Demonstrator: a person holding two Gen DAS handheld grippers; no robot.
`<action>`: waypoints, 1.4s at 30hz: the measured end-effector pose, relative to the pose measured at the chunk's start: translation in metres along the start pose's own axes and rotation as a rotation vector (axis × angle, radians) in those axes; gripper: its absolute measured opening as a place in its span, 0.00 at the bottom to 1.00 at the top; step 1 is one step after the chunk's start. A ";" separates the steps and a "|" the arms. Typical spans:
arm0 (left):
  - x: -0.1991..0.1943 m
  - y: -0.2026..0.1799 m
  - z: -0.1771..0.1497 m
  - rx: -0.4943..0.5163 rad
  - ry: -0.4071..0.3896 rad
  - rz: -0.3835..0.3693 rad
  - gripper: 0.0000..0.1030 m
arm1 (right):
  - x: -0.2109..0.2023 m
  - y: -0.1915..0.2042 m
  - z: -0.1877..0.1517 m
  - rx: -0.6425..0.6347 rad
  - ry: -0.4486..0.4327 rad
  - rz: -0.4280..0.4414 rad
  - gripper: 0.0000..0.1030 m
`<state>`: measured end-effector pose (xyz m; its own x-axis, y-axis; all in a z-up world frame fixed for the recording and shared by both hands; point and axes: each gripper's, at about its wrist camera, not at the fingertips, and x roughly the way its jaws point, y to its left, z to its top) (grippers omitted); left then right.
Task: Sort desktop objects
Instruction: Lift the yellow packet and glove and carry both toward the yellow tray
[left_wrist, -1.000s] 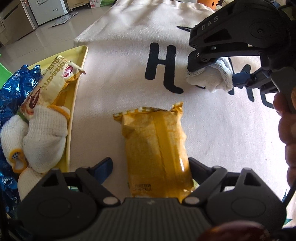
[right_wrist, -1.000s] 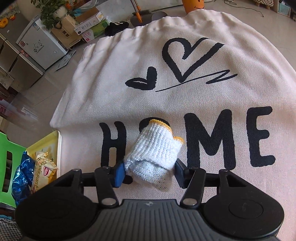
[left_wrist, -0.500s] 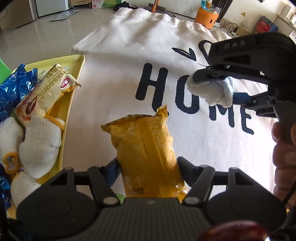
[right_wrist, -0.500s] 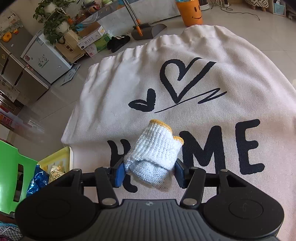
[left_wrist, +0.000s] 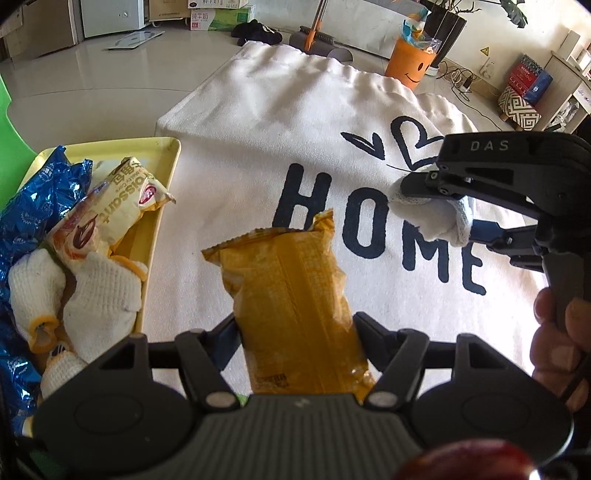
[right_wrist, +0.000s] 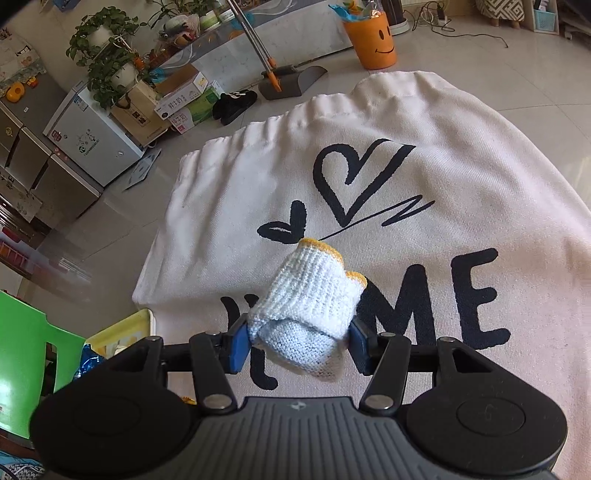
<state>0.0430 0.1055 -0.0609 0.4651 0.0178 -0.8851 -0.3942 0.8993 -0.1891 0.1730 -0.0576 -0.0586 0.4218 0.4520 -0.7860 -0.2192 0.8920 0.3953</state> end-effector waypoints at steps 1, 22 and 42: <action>-0.003 0.000 0.001 -0.001 -0.006 -0.003 0.64 | -0.005 -0.001 -0.001 0.005 -0.007 0.000 0.53; -0.078 0.022 -0.016 0.027 -0.128 -0.040 0.64 | -0.103 -0.020 -0.093 0.114 -0.089 -0.055 0.53; -0.121 0.092 -0.023 -0.163 -0.223 0.016 0.64 | -0.103 0.024 -0.163 0.029 -0.021 0.012 0.53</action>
<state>-0.0674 0.1765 0.0188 0.6140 0.1430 -0.7763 -0.5166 0.8164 -0.2581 -0.0186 -0.0837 -0.0459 0.4382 0.4623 -0.7709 -0.1987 0.8862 0.4185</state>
